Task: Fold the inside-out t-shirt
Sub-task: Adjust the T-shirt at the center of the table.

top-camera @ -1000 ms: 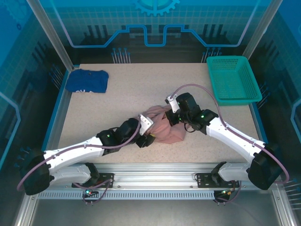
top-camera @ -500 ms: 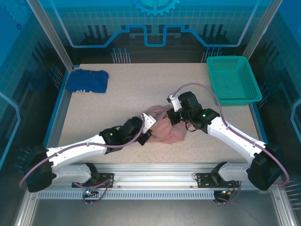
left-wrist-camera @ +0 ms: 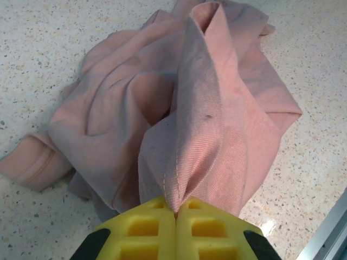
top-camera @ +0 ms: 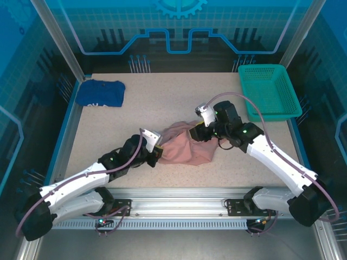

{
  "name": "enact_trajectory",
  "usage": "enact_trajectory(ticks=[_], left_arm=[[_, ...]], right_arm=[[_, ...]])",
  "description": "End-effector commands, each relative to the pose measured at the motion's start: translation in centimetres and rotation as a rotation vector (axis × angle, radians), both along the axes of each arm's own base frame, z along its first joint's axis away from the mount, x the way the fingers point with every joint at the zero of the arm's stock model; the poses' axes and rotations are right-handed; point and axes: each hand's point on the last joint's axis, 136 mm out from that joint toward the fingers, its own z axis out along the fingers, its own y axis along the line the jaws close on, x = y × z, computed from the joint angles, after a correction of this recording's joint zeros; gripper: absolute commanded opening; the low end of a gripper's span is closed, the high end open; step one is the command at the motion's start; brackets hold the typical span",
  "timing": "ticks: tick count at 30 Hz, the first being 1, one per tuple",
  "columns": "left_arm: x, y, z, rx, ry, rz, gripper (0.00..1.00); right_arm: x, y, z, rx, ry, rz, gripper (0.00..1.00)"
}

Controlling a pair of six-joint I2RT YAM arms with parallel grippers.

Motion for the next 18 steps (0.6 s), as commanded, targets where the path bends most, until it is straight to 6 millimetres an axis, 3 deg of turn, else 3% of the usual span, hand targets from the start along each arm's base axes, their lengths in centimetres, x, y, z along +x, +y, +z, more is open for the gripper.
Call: enact_trajectory(ticks=[1,4,9,14,18], left_arm=[[-0.3,-0.1,0.3,-0.052,0.012,0.002,0.0],[-0.3,0.0,0.2,-0.053,0.012,0.001,0.0],[-0.3,0.1,0.2,-0.047,0.01,0.003,0.0],[-0.4,0.0,0.3,-0.049,0.008,-0.005,0.0],[-0.4,0.0,0.4,-0.051,0.009,-0.008,0.0]], right_arm=[[0.2,-0.8,-1.4,0.016,0.047,0.004,0.48],[1.3,-0.2,-3.5,0.024,0.089,0.012,0.51],[2.8,2.5,-4.8,0.062,0.143,0.073,0.6],[3.6,3.5,-7.2,-0.114,0.113,0.143,0.61],[4.0,4.1,-8.2,-0.142,0.114,0.179,0.56]])
